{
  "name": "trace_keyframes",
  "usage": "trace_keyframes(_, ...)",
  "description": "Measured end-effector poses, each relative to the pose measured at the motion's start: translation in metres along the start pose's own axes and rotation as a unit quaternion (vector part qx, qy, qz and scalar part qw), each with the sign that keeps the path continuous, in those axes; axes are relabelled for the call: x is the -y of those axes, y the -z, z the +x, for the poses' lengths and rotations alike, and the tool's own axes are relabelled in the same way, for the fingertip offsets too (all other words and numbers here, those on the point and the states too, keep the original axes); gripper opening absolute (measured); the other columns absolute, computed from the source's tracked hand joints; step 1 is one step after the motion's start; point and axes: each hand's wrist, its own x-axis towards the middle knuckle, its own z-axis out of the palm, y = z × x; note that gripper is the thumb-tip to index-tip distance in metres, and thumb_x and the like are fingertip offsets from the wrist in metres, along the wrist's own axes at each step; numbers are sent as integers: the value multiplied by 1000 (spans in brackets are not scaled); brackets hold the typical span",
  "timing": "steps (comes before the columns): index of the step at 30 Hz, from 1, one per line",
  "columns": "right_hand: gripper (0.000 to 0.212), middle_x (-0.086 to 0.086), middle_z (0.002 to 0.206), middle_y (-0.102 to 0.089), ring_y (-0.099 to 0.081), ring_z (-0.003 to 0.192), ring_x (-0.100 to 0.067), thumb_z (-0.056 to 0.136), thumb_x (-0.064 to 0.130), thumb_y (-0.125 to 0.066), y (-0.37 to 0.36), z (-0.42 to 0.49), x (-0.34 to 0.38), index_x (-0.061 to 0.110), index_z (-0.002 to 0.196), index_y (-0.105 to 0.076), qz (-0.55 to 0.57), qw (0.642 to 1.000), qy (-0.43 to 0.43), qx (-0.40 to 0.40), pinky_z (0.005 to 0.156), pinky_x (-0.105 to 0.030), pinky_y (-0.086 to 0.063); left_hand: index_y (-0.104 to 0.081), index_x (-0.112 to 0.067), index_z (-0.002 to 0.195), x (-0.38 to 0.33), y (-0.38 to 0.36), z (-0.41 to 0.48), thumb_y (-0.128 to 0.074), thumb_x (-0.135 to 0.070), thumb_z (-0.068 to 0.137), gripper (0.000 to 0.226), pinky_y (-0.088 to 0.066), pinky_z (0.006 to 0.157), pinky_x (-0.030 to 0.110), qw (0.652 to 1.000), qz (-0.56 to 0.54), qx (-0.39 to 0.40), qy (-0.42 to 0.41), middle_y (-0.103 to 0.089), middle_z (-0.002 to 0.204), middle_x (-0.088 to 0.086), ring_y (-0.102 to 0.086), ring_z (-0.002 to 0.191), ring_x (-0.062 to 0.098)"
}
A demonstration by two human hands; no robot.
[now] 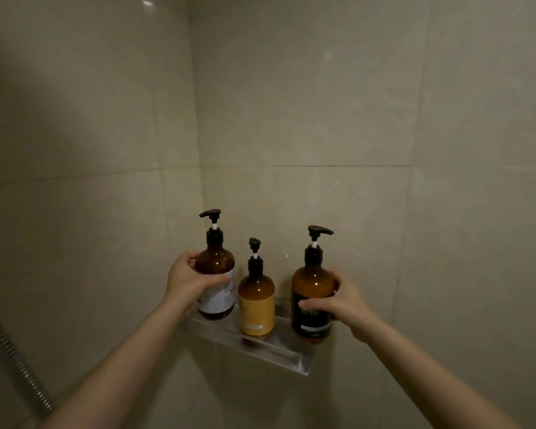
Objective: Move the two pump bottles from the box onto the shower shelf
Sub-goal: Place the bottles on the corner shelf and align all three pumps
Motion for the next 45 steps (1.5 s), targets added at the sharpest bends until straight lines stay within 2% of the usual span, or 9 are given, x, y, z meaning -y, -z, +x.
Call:
trace_keyframes(3,59,12,94,-61,-59,84,-5,49,23,-91,-12,-2,-9,35,92,-52,-5,999,-9,-46,62,-17,-45,-51,-15,116,13,-9,12,-91,-22,42,85,-49,78,33,1000,15,-8,4,-60,113,4,-56,95,20)
trace_keyframes(11,73,4,104,-61,-60,95,-15,46,29,-91,-32,-1,-25,27,106,-50,-35,994,-25,-100,74,-24,-47,-48,-21,121,45,-21,25,-88,-33,39,92,-49,81,39,999,40,3,32,-59,109,1,-55,94,22)
trace_keyframes(15,74,4,105,-59,-59,97,-16,45,31,-90,-39,2,-30,29,105,-48,-43,993,-25,-109,76,-26,-48,-48,-27,103,50,-25,29,-87,-35,34,80,-52,82,43,998,31,12,47,-58,100,-1,-56,89,23)
trace_keyframes(19,75,4,105,-60,-59,94,-13,43,31,-90,-47,6,-34,27,106,-50,-40,992,-27,-113,70,-22,-47,-43,-34,97,55,-28,32,-79,-47,21,85,-53,79,41,997,31,24,63,-56,95,-4,-57,86,22)
trace_keyframes(24,77,5,105,-60,-60,94,-11,46,30,-90,-50,9,-39,24,111,-51,-21,994,-28,-104,67,-19,-47,-47,-30,106,63,-31,29,-78,-49,20,93,-49,76,35,997,31,29,64,-54,94,-6,-55,86,20)
trace_keyframes(36,74,19,98,-54,-54,85,3,53,32,-90,-49,6,-38,32,111,-44,-24,996,-38,-77,61,-10,-41,-40,-16,131,63,-31,22,-88,-27,49,96,-47,96,46,995,67,65,33,-56,129,12,-55,116,31)
trace_keyframes(39,81,19,103,-53,-53,88,5,56,37,-88,-43,4,-34,30,123,-43,-34,997,-39,-56,63,-8,-39,-30,-18,142,65,-27,2,-78,-12,64,92,-42,103,47,997,70,-8,-23,-45,143,11,-45,128,30)
trace_keyframes(42,86,10,117,-47,-50,104,-9,66,39,-82,-35,1,-26,28,137,-37,-34,998,-31,-51,67,-10,-39,-44,-17,132,63,-22,-22,-68,-1,71,68,-45,93,33,989,13,-64,-131,-54,132,5,-53,117,19)
trace_keyframes(45,74,4,128,-47,-49,111,-15,78,31,-74,-25,-1,-14,27,141,-35,-23,999,-26,-34,69,-13,-40,-56,-13,120,49,-21,-23,-62,3,77,46,-46,86,26,990,-23,8,-141,-63,116,7,-60,106,21)
